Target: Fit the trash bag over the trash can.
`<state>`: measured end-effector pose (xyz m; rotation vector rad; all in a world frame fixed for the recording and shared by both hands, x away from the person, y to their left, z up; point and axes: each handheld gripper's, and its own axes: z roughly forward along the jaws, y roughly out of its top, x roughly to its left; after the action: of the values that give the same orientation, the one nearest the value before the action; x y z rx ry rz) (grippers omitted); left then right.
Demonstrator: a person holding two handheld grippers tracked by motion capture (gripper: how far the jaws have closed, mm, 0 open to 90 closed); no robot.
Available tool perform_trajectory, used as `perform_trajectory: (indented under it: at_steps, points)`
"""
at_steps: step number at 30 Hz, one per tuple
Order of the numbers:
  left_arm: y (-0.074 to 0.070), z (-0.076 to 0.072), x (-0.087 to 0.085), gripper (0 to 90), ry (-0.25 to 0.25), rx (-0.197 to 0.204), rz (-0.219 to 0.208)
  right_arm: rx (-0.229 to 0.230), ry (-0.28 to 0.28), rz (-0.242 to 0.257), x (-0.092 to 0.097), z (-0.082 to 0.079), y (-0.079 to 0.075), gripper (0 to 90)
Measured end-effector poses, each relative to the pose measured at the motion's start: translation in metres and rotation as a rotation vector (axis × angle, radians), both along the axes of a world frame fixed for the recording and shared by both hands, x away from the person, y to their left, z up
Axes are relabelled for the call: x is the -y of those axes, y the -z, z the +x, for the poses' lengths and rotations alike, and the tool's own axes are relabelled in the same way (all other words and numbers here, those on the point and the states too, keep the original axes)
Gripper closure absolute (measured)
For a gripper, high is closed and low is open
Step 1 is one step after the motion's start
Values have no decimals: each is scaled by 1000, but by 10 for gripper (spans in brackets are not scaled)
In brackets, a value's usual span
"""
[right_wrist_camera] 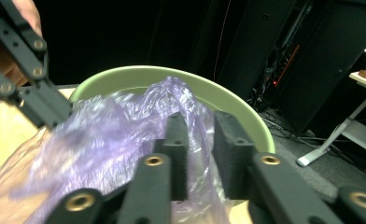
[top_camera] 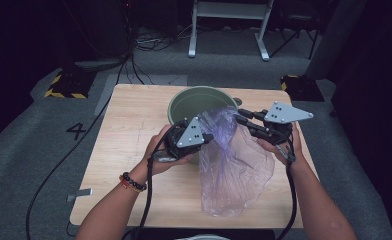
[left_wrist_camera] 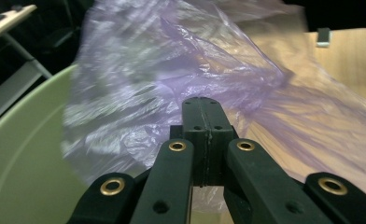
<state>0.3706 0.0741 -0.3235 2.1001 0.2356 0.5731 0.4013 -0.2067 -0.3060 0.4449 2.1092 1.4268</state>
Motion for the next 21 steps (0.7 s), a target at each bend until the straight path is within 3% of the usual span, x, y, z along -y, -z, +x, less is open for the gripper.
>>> perform_trajectory:
  at_steps: [3,4,6,8,15,21]
  points:
    - [-3,0,-7,899,-20,4,-18,-22,9,0,-1,-1,2,516]
    - [-4,0,-9,899,-20,10,-17,-22,9,0,-1,-1,2,516]
    - [-5,-2,-13,900,-30,16,-26,-1,27,-3,0,-9,3,420]
    - [-6,-3,-17,899,-38,13,-39,11,23,-3,1,-17,3,379]
    - [-7,-1,-23,900,-60,12,-46,38,18,-41,6,-41,6,316]
    - [-7,4,-32,900,-91,12,-60,37,67,-114,16,-44,22,334]
